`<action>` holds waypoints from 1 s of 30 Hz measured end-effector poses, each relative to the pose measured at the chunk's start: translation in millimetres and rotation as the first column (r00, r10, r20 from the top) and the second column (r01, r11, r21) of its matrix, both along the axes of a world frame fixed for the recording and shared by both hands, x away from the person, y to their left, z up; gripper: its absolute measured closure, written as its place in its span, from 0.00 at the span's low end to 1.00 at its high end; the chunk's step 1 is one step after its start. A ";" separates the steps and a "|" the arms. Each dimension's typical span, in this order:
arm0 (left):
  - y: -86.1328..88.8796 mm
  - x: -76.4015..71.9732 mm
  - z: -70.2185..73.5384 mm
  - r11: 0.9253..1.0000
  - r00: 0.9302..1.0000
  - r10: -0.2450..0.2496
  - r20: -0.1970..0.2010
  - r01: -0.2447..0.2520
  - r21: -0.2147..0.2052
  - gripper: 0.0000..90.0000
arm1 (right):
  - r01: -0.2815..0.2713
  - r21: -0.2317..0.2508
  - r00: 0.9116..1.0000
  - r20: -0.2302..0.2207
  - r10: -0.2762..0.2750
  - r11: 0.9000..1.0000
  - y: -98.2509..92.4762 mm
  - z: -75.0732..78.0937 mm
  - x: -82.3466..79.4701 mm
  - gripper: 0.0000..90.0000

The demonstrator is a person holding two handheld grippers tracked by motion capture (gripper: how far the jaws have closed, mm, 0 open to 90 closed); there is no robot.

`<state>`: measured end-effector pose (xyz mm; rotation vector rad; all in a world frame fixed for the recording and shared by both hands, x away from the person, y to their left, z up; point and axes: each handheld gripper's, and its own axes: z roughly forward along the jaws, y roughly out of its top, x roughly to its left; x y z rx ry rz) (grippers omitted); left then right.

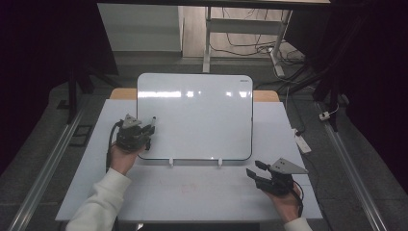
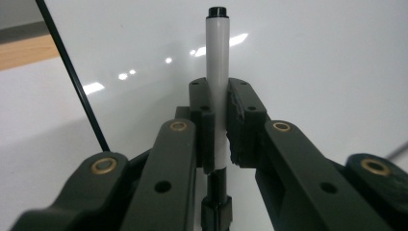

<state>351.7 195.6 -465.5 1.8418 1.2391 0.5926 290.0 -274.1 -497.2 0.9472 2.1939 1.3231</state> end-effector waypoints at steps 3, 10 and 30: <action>-2.5 2.8 -2.4 1.000 1.000 0.015 0.012 -0.015 0.027 0.89 | 0.001 -0.001 1.000 0.000 -0.001 1.000 -0.4 -0.7 0.3 0.55; -7.3 3.6 -4.1 0.997 0.998 0.031 0.049 -0.034 0.067 0.82 | 0.000 -0.003 1.000 0.000 0.000 1.000 -0.8 -1.6 0.4 0.54; 11.7 -39.4 17.2 0.983 0.985 -0.163 0.062 0.167 -0.075 0.34 | -0.036 -0.031 0.999 0.027 0.037 0.999 -6.9 -3.3 3.1 0.52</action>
